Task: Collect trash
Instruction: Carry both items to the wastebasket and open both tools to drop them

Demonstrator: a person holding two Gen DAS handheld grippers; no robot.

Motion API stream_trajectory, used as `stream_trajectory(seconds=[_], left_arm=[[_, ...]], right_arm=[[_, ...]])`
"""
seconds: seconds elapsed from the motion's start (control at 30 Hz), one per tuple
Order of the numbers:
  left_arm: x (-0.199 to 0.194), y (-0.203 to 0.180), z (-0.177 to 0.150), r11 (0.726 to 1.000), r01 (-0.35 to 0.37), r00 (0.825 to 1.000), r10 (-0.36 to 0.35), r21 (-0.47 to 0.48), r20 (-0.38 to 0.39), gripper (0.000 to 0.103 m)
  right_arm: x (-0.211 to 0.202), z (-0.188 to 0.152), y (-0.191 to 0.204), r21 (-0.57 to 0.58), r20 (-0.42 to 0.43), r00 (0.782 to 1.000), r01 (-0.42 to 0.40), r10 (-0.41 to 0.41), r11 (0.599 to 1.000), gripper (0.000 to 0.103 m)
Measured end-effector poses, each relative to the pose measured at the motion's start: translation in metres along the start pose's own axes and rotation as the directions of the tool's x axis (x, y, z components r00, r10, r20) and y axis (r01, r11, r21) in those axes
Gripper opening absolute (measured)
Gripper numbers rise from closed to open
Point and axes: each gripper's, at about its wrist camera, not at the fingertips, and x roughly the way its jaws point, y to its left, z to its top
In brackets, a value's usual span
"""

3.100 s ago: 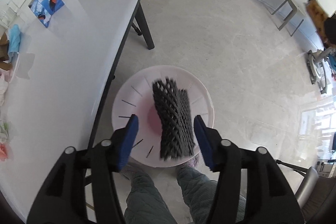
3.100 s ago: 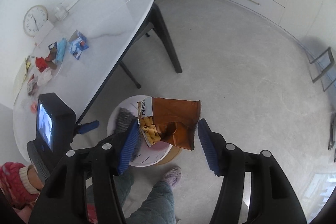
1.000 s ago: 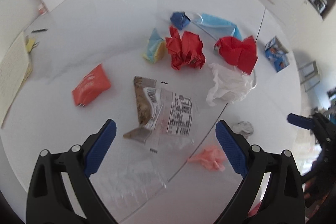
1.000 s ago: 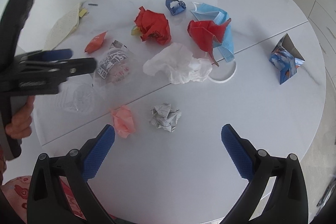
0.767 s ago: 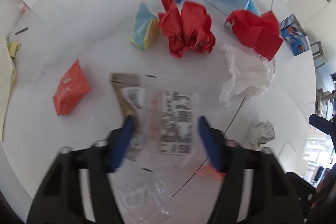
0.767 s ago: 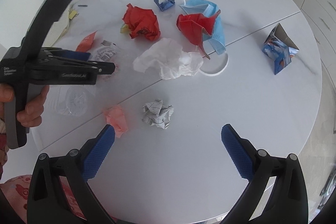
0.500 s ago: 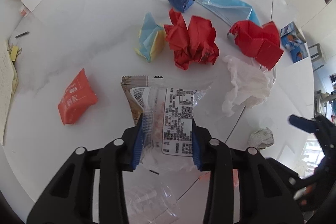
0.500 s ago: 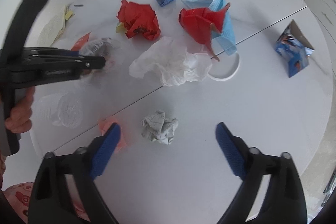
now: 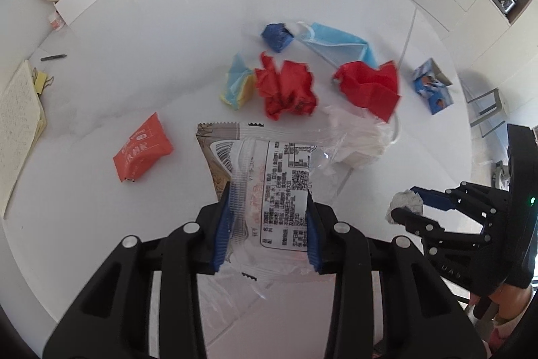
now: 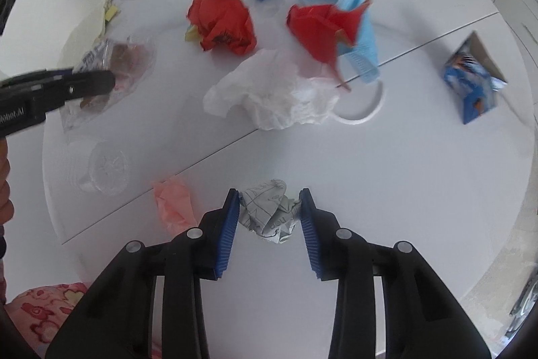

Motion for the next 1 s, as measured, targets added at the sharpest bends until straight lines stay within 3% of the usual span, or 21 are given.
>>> stream_trajectory(seconds=[0.2, 0.37, 0.63, 0.77, 0.83, 0.9, 1.0], left_arm=[[-0.019, -0.072, -0.011, 0.993, 0.062, 0.997, -0.067, 0.101, 0.043, 0.036], [-0.029, -0.150, -0.023, 0.975, 0.128, 0.990, -0.137, 0.183, 0.041, 0.036], [-0.020, -0.263, -0.036, 0.966, 0.179, 0.983, -0.181, 0.187, -0.007, 0.036], [-0.014, -0.304, -0.043, 0.972, 0.158, 0.987, -0.158, 0.172, -0.014, 0.036], [-0.011, -0.320, -0.049, 0.976, 0.148, 0.989, -0.147, 0.161, -0.016, 0.036], [-0.007, -0.332, -0.052, 0.980, 0.138, 0.990, -0.136, 0.142, -0.024, 0.036], [0.002, -0.346, -0.059, 0.984, 0.128, 0.991, -0.123, 0.121, -0.043, 0.036]], right_arm=[[-0.059, -0.033, -0.057, 0.077, 0.076, 0.997, 0.020, -0.026, 0.997, 0.037], [-0.099, -0.083, -0.125, 0.136, 0.092, 0.993, 0.061, -0.074, 0.989, 0.037], [-0.103, -0.132, -0.204, 0.099, 0.054, 0.997, 0.053, -0.059, 0.994, 0.038], [-0.089, -0.139, -0.227, 0.036, 0.026, 0.999, 0.027, -0.028, 0.999, 0.039], [-0.081, -0.139, -0.234, 0.000, 0.007, 1.000, 0.019, -0.019, 1.000, 0.047], [-0.081, -0.142, -0.241, -0.022, 0.001, 1.000, 0.027, -0.027, 0.999, 0.068], [-0.094, -0.147, -0.255, -0.033, 0.026, 0.999, 0.044, -0.043, 0.998, 0.082]])
